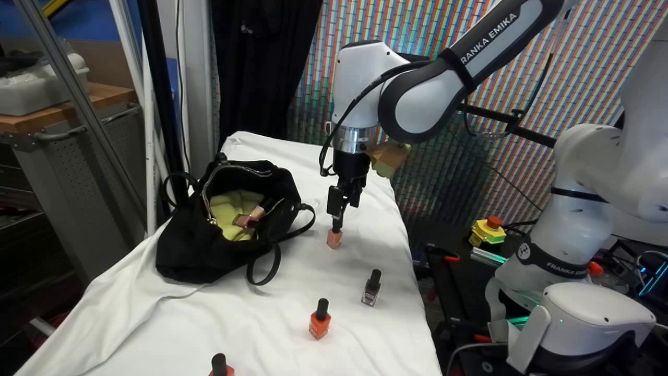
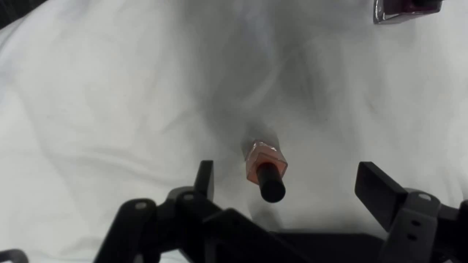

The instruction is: Pick up the nail polish and put them in the bag

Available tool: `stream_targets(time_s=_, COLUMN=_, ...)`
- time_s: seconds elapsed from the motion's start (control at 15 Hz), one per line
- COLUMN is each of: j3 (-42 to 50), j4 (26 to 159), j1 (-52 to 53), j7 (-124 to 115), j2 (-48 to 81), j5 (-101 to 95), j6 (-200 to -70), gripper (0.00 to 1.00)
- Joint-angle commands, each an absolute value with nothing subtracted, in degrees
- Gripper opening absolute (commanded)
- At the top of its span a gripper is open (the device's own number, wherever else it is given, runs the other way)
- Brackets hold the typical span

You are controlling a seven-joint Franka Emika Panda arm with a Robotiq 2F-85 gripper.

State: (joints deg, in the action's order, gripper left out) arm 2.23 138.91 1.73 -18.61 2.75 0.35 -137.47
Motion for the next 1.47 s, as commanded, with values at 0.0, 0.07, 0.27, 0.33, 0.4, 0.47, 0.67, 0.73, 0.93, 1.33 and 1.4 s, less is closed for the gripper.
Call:
stream_targets(time_s=0.0, j3=1.5, j4=140.3, j1=1.0, j7=-17.3, j2=3.5, j5=5.5, j6=-142.3, gripper=1.00)
stream_targets(time_s=0.07, j3=1.6, j4=140.4, j1=1.0, j7=-18.3, j2=4.1, j5=5.8, j6=-143.7, gripper=1.00)
stream_targets(time_s=0.27, j3=2.0, j4=141.1, j1=1.0, j7=-20.6, j2=6.2, j5=5.7, j6=-147.9, gripper=1.00)
stream_targets(time_s=0.33, j3=2.1, j4=141.3, j1=0.9, j7=-21.1, j2=6.9, j5=5.7, j6=-149.0, gripper=1.00)
stream_targets(time_s=0.4, j3=2.2, j4=141.8, j1=0.8, j7=-21.1, j2=7.3, j5=6.2, j6=-149.9, gripper=1.00)
stream_targets(time_s=0.47, j3=2.2, j4=142.3, j1=0.7, j7=-21.0, j2=7.8, j5=6.7, j6=-151.3, gripper=1.00)
stream_targets(time_s=0.67, j3=1.8, j4=144.0, j1=0.5, j7=-20.2, j2=9.4, j5=9.2, j6=-155.5, gripper=1.00)
stream_targets(time_s=0.73, j3=1.8, j4=144.4, j1=0.5, j7=-20.0, j2=10.0, j5=9.8, j6=-156.7, gripper=1.00)
stream_targets(time_s=0.93, j3=1.3, j4=144.8, j1=0.3, j7=-19.1, j2=11.6, j5=12.3, j6=-159.2, gripper=1.00)
stream_targets(time_s=1.33, j3=0.8, j4=144.6, j1=0.4, j7=-18.6, j2=12.6, j5=14.7, j6=-160.3, gripper=1.00)
stream_targets(time_s=1.4, j3=1.0, j4=144.7, j1=0.5, j7=-18.8, j2=12.4, j5=14.5, j6=-160.5, gripper=1.00)
